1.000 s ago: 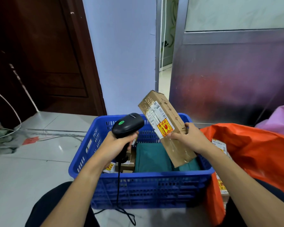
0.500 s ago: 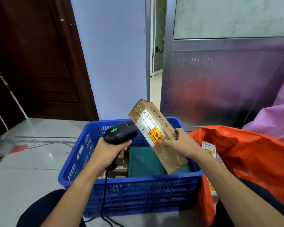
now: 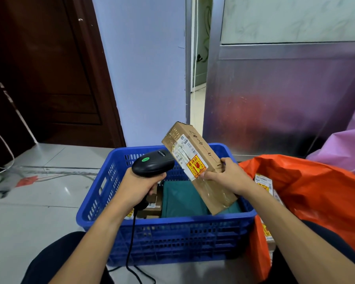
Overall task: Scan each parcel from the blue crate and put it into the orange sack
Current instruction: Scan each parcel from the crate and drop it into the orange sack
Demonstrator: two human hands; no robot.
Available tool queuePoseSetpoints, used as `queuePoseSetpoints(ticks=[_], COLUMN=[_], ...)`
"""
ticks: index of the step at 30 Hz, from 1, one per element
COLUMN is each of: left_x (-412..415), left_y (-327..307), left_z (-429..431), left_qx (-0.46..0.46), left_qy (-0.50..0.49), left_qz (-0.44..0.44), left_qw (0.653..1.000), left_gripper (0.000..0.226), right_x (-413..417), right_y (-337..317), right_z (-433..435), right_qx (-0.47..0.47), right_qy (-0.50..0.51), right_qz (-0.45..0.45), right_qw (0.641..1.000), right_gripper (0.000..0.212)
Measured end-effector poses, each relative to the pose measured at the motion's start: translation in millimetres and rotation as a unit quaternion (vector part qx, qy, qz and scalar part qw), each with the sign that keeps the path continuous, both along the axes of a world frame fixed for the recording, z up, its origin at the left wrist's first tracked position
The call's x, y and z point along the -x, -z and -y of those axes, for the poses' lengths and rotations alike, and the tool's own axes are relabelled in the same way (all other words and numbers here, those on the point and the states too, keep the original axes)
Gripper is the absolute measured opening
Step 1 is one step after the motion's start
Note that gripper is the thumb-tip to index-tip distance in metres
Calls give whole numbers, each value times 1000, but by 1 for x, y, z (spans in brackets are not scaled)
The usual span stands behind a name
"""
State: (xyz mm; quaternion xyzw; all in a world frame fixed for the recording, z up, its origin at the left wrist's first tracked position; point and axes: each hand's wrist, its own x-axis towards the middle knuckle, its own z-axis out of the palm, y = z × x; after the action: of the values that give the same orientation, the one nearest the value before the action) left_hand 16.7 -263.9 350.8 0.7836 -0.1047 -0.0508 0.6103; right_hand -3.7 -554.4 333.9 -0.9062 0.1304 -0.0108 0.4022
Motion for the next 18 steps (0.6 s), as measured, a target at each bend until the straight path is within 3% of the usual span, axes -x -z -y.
queuePoseSetpoints(ticks=[13, 18], left_x=[3, 1], left_y=[7, 9], left_z=[16, 44], left_qx=[42, 46], left_qy=[-7, 15], left_qz=[-39, -35], left_qw=[998, 998], left_gripper=[29, 14], right_x=[36, 58], right_y=[-19, -18], right_z=[27, 63], right_qx=[-52, -34], right_qy=[31, 68], right_qz=[8, 1], right_qw=[998, 997], right_gripper=[76, 80])
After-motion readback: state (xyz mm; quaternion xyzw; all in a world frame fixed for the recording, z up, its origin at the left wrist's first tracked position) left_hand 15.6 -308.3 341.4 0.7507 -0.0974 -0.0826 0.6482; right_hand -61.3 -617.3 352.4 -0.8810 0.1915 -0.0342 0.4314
